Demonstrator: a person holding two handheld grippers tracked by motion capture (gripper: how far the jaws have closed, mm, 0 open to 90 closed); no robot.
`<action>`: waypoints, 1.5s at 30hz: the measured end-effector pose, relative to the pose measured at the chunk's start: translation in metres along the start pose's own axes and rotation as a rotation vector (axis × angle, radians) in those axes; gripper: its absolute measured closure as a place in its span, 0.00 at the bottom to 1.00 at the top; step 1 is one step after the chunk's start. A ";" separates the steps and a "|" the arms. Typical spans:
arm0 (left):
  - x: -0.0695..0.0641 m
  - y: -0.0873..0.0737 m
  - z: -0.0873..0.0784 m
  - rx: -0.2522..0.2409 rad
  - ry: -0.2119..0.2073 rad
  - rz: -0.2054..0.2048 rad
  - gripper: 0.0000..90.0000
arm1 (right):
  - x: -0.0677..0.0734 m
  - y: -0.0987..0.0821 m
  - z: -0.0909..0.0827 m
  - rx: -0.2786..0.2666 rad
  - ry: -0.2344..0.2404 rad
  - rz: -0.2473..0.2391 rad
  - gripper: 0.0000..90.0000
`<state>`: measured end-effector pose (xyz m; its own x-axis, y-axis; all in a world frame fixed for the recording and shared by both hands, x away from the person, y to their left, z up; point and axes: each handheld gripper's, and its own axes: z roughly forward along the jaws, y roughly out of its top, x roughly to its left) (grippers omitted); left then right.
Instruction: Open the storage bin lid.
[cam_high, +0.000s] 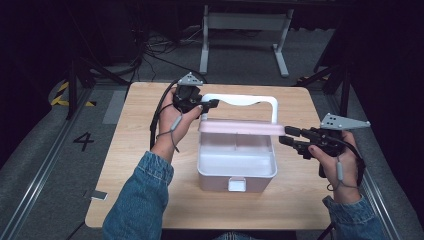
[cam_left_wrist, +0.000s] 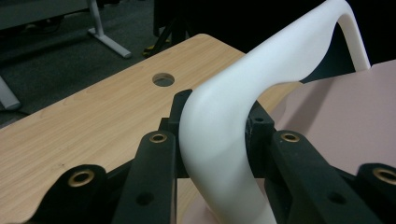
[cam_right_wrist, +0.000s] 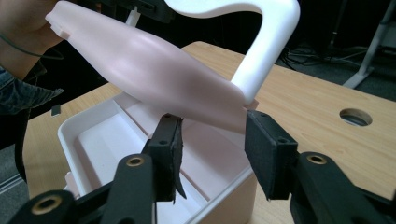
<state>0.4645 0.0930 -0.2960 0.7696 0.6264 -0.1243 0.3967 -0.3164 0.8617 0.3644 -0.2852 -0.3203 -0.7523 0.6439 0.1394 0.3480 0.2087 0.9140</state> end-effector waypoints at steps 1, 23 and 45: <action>0.000 0.000 0.001 -0.001 0.003 -0.010 0.80 | -0.001 0.000 0.000 0.002 0.001 0.009 0.66; 0.014 -0.016 -0.013 -0.072 0.072 -0.038 0.41 | 0.005 0.008 0.005 -0.021 0.047 -0.083 1.00; -0.010 -0.049 -0.077 -0.097 -0.002 0.181 0.37 | -0.001 0.021 0.010 -0.106 0.059 -0.041 1.00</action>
<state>0.3991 0.1572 -0.2995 0.8251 0.5639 0.0356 0.2019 -0.3531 0.9135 0.3782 -0.2745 -0.3055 -0.7973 0.5914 0.1205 0.2574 0.1527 0.9542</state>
